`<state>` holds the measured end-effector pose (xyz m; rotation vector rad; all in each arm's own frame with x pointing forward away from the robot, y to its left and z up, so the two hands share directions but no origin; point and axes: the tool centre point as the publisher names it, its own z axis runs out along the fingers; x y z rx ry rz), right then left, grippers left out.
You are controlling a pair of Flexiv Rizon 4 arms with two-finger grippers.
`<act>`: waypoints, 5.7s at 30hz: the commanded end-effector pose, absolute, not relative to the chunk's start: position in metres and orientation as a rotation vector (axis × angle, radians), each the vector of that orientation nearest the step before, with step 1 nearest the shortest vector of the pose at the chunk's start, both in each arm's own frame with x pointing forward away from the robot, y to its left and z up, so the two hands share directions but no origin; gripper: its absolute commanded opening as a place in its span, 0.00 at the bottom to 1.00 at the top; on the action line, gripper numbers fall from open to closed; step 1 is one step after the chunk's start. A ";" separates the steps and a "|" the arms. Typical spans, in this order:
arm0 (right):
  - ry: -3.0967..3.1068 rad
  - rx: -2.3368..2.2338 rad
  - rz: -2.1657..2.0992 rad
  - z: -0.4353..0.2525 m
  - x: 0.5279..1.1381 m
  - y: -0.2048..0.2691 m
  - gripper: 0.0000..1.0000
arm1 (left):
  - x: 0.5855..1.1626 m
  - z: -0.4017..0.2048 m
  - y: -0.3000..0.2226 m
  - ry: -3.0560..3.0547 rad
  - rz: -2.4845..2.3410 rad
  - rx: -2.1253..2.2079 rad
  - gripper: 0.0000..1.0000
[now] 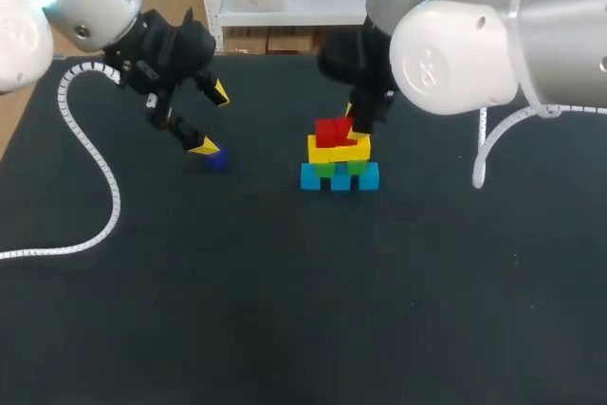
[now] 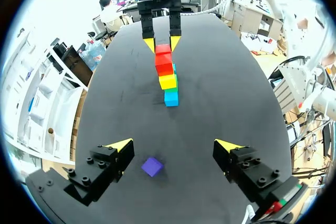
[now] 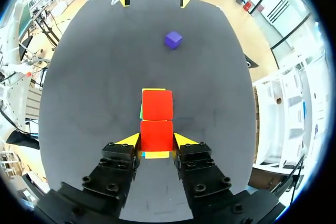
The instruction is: Place the blue cubes, place green cubes on the blue cubes, place the yellow cubes on the green cubes, then place the red cubes on the yellow cubes, and place purple cube on the red cubes.
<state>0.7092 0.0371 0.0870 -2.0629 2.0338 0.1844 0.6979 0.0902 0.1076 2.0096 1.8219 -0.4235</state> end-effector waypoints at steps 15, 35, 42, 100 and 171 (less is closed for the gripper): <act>2.034 -2.069 0.182 0.086 0.712 0.036 0.41 | 0.699 0.107 0.091 1.817 -0.425 2.012 1.00; 1.995 -2.072 0.215 0.106 0.698 0.020 0.98 | 0.699 0.107 0.091 1.817 -0.425 2.012 1.00; 2.023 -2.066 0.177 0.105 0.698 0.004 0.00 | 0.699 0.107 0.091 1.817 -0.425 2.012 1.00; 1.996 -2.081 0.190 0.092 0.706 0.012 0.49 | 0.699 0.107 0.091 1.817 -0.425 2.012 1.00; 1.634 -1.666 0.611 0.077 0.667 -0.120 1.00 | 0.753 0.034 0.106 1.397 -0.235 2.589 1.00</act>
